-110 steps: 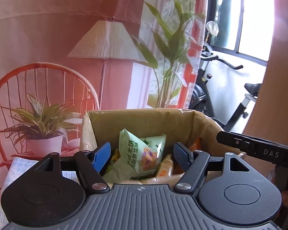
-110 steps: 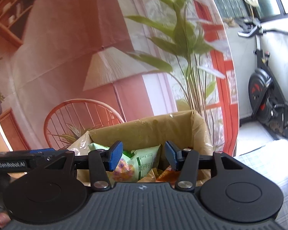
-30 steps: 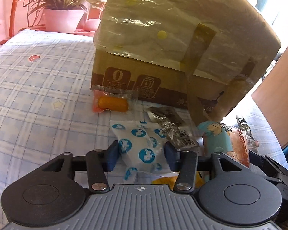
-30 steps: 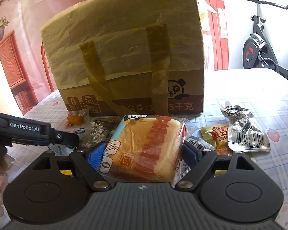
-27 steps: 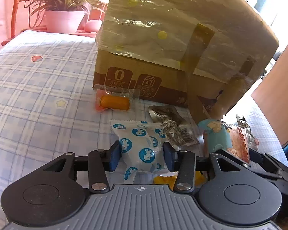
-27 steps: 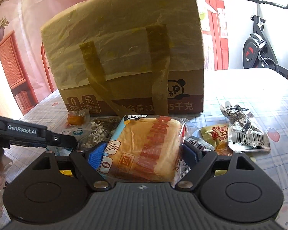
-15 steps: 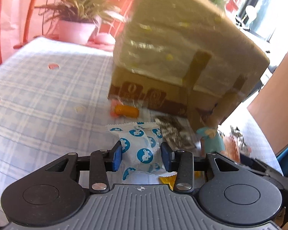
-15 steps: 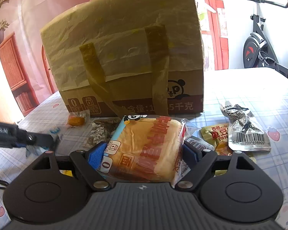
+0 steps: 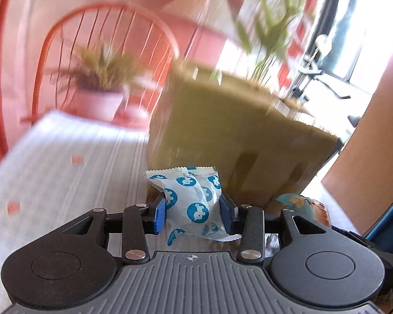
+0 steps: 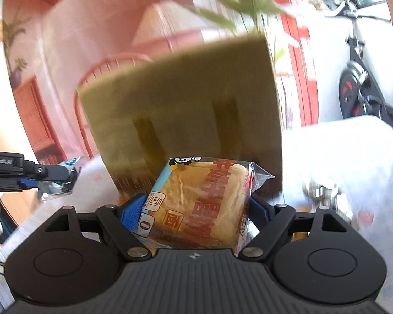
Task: Organize snacks
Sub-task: 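Carry both packets over the box and open both tools to drop them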
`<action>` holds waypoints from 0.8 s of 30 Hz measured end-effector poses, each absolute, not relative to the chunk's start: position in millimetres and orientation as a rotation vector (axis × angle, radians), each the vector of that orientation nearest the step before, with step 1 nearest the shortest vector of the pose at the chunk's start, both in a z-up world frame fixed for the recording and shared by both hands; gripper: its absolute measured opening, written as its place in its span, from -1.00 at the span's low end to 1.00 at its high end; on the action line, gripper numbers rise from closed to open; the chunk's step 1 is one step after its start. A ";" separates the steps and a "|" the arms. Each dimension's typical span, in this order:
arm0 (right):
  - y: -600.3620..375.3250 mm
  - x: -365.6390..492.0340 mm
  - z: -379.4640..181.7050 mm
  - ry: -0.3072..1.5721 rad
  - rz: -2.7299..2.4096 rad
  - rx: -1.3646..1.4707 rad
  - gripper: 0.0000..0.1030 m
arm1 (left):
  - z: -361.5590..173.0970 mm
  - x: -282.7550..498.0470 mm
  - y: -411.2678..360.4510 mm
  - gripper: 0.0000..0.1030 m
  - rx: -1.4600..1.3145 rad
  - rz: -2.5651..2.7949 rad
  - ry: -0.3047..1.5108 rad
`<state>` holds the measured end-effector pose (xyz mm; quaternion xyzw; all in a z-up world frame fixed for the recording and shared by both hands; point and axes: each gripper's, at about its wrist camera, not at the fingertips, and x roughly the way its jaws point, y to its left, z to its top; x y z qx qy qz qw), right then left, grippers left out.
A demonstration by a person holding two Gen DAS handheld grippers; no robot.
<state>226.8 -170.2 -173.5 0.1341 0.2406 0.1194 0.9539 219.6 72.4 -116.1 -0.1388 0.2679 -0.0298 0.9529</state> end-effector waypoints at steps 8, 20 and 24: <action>-175.0 233.1 -92.0 0.260 0.303 0.250 0.61 | -40.6 232.8 62.6 -0.15 -0.230 -0.159 0.396; -186.0 347.1 -25.1 0.225 0.263 0.179 0.61 | 6.4 345.2 40.9 -0.14 -0.191 -0.212 0.424; -183.7 387.8 -36.5 0.319 0.198 0.188 0.61 | -11.8 385.3 32.6 -0.14 -0.150 -0.162 0.501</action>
